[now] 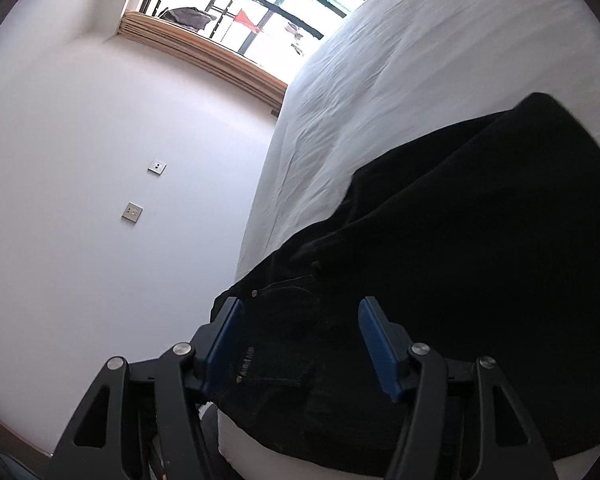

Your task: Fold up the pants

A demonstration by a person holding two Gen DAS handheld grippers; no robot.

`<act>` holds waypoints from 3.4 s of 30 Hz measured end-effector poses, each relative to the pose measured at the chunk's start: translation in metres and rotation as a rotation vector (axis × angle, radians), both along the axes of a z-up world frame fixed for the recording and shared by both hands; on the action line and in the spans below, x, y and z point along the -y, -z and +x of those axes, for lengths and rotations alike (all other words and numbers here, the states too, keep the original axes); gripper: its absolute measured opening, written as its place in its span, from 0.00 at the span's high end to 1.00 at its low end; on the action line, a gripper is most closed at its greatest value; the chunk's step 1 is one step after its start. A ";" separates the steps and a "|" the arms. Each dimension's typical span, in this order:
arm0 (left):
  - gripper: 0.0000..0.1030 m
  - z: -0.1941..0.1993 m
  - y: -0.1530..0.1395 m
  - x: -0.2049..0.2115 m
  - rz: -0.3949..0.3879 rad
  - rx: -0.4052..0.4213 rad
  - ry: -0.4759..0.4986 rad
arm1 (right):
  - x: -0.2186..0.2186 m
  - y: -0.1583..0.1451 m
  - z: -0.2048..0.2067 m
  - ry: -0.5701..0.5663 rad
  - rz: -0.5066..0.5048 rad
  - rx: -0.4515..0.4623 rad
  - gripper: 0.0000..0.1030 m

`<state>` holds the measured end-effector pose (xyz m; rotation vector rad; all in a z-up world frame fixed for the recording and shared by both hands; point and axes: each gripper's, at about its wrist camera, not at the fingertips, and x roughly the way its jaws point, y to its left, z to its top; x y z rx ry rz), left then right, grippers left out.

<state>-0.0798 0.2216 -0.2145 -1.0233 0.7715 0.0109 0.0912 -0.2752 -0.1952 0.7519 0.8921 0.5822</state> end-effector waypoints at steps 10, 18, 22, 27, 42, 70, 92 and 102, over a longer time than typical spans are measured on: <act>0.30 0.008 0.026 0.005 -0.120 0.025 0.009 | -0.010 0.005 0.009 -0.011 -0.012 -0.033 0.39; 0.30 -0.005 0.038 -0.006 -0.233 0.057 -0.046 | -0.004 0.018 0.008 -0.007 -0.002 -0.063 0.39; 0.30 -0.016 0.037 -0.017 -0.246 0.017 -0.127 | -0.004 0.016 0.006 -0.020 -0.006 -0.050 0.39; 0.30 0.005 0.042 -0.006 -0.171 0.054 -0.081 | -0.005 0.019 0.007 -0.018 -0.004 -0.060 0.39; 0.82 0.028 0.068 -0.030 -0.337 0.062 -0.048 | -0.004 0.014 0.013 -0.036 -0.006 -0.052 0.39; 0.90 0.097 -0.024 0.013 -0.079 0.203 0.157 | 0.034 0.087 0.026 0.017 0.013 -0.233 1.00; 0.90 0.229 -0.058 0.355 0.223 0.266 0.853 | 0.150 -0.004 0.044 0.004 0.159 -0.032 0.00; 0.90 0.242 0.033 0.450 0.384 0.122 1.010 | 0.175 0.056 0.071 -0.015 0.260 -0.205 0.03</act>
